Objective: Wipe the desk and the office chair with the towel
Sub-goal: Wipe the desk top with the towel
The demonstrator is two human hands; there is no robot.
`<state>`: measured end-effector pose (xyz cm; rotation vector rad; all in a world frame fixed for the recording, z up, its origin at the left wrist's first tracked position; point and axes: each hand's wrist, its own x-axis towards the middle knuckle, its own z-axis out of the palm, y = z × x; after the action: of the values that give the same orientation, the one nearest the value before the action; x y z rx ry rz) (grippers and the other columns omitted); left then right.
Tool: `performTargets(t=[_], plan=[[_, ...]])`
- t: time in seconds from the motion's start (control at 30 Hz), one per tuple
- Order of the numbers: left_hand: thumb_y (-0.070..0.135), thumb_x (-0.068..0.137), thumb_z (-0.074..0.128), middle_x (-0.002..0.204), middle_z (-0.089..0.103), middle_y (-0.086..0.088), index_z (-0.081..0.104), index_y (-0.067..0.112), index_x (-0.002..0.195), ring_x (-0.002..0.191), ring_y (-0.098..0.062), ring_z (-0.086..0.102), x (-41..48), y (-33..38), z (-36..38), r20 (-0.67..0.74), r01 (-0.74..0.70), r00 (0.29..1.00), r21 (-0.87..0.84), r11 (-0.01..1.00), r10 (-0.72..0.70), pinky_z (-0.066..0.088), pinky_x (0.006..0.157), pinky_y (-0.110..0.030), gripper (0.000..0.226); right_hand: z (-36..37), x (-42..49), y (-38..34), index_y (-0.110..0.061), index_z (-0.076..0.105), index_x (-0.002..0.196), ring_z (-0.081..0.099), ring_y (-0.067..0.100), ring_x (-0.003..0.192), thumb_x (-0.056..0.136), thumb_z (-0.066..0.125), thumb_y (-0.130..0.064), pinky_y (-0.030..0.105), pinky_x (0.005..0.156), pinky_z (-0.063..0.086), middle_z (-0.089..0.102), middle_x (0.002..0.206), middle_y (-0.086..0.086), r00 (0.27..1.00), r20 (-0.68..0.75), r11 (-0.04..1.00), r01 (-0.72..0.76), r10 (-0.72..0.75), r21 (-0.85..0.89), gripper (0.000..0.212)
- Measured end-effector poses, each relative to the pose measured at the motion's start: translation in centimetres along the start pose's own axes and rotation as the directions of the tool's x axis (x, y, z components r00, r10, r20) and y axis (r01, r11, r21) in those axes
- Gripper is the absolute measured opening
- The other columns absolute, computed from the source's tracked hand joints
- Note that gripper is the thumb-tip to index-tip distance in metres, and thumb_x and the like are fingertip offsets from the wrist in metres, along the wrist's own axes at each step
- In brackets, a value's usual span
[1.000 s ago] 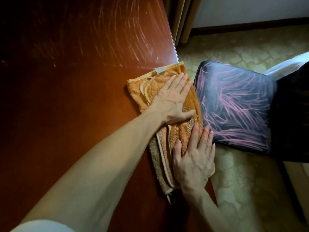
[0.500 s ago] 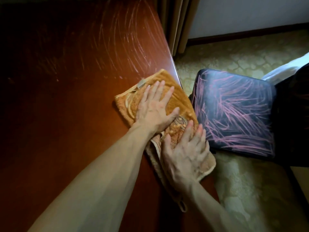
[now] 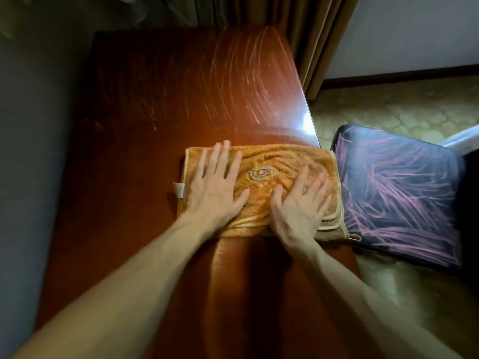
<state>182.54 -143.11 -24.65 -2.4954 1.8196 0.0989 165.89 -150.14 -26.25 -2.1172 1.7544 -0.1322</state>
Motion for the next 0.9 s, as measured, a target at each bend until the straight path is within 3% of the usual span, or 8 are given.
performTargets(t=[0.07,0.13,0.33,0.43,0.57,0.9], plan=[[0.065,0.100,0.003,0.169,-0.021,-0.010,-0.013,0.031,0.163,0.158,-0.025,-0.018,1.6,-2.7,0.0,0.098,-0.382,0.922,0.069,0.922,0.374,-0.007,0.128,-0.051,0.073,0.6,0.2,-0.9,-0.014,-0.010,0.165,-0.018,0.034,0.158,0.100,0.020,-0.060,0.053,0.126,-0.013,-0.017,0.170,0.020,0.989,0.057,0.991,-0.134,0.134,-0.008,0.085],[0.067,0.099,-0.004,0.169,-0.022,-0.002,-0.019,0.040,0.160,0.157,-0.020,-0.020,2.6,-4.1,0.6,0.173,-0.491,0.861,0.045,0.870,0.477,-0.011,0.127,-0.052,0.068,1.2,1.2,-1.3,-0.012,-0.012,0.164,-0.019,0.035,0.157,0.102,0.023,-0.061,0.056,0.126,-0.012,-0.019,0.169,0.022,0.988,0.023,0.986,-0.148,0.150,-0.072,0.086],[0.071,0.101,0.011,0.173,-0.004,0.002,-0.003,0.049,0.161,0.159,-0.013,-0.009,3.0,-4.3,2.7,0.010,-0.271,0.962,-0.106,0.957,0.274,-0.007,0.126,-0.057,0.065,1.7,6.2,-1.9,-0.017,-0.002,0.166,-0.011,0.030,0.159,0.092,0.023,-0.064,0.052,0.126,-0.011,-0.009,0.172,0.016,0.999,-0.027,0.988,0.030,-0.034,-0.149,0.091],[0.072,0.100,0.010,0.173,-0.007,0.002,-0.003,0.050,0.161,0.159,-0.014,-0.011,3.2,-3.6,3.1,-0.017,-0.102,0.995,-0.172,0.980,0.101,-0.010,0.126,-0.057,0.066,1.5,9.6,-2.8,-0.020,0.005,0.166,-0.006,0.028,0.160,0.090,0.023,-0.065,0.050,0.128,-0.007,-0.001,0.173,0.014,0.987,-0.022,0.970,0.152,-0.159,-0.188,0.091],[0.069,0.101,0.011,0.172,-0.010,-0.002,-0.004,0.046,0.162,0.159,-0.015,-0.013,3.4,-3.6,3.2,-0.045,0.017,0.999,-0.229,0.973,-0.028,-0.014,0.125,-0.056,0.067,1.8,12.4,-4.7,-0.022,0.008,0.166,-0.004,0.027,0.160,0.088,0.023,-0.067,0.051,0.129,-0.005,0.001,0.173,0.014,0.965,0.016,0.942,0.257,-0.260,-0.218,0.092],[0.067,0.100,0.012,0.172,0.000,-0.008,0.002,0.040,0.164,0.160,-0.021,-0.001,2.1,-10.2,3.6,-0.097,0.173,0.974,-0.262,0.949,-0.204,-0.002,0.127,-0.057,0.070,4.3,13.0,-13.4,-0.022,0.003,0.166,-0.010,0.026,0.160,0.086,0.014,-0.070,0.050,0.129,-0.007,-0.004,0.173,0.013,0.902,0.085,0.864,0.429,-0.422,-0.263,0.094]])
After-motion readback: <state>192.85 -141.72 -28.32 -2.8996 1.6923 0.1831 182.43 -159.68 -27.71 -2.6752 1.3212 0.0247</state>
